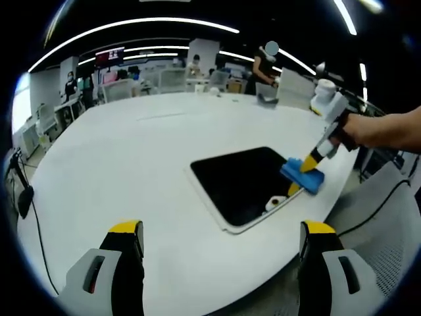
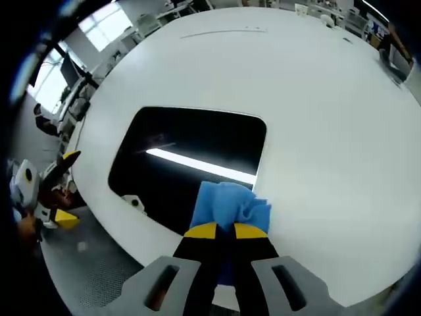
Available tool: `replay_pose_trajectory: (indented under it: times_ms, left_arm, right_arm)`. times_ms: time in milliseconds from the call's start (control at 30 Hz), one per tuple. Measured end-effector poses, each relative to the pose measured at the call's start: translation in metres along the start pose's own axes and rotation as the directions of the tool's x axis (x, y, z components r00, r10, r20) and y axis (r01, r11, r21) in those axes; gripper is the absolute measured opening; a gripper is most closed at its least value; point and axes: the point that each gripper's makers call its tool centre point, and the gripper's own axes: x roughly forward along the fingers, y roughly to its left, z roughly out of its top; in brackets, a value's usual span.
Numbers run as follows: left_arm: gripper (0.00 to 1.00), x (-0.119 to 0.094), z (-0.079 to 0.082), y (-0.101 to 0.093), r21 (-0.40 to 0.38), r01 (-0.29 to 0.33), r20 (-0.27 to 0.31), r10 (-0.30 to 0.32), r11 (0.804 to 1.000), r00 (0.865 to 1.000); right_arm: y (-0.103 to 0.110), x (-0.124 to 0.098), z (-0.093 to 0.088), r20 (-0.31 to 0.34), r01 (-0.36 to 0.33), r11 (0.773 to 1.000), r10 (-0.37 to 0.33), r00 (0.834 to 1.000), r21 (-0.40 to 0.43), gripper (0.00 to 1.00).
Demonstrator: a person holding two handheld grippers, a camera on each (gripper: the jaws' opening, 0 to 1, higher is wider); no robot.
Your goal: Wipe the mirror surface with the cleaning cloth until all visible marks leave the cleaned area.
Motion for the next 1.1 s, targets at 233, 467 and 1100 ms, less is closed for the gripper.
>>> replay_pose_trajectory:
  times_ms: [233, 467, 1100]
  left_arm:
    - [0.99, 0.0, 0.0, 0.0, 0.003, -0.001, 0.003, 0.001, 1.0, 1.0]
    - [0.99, 0.0, 0.001, -0.001, 0.003, 0.0, 0.008, 0.0, 1.0, 1.0]
    - [0.99, -0.001, 0.002, -0.001, -0.002, -0.001, 0.013, 0.001, 1.0, 1.0]
  right_arm:
    - [0.0, 0.0, 0.001, 0.004, 0.0, 1.0, 0.0, 1.0, 0.012, 0.01]
    - [0.004, 0.001, 0.001, 0.0, -0.004, 1.0, 0.004, 1.0, 0.01, 0.01]
    - [0.02, 0.006, 0.006, 0.004, -0.009, 1.0, 0.009, 1.0, 0.007, 0.01]
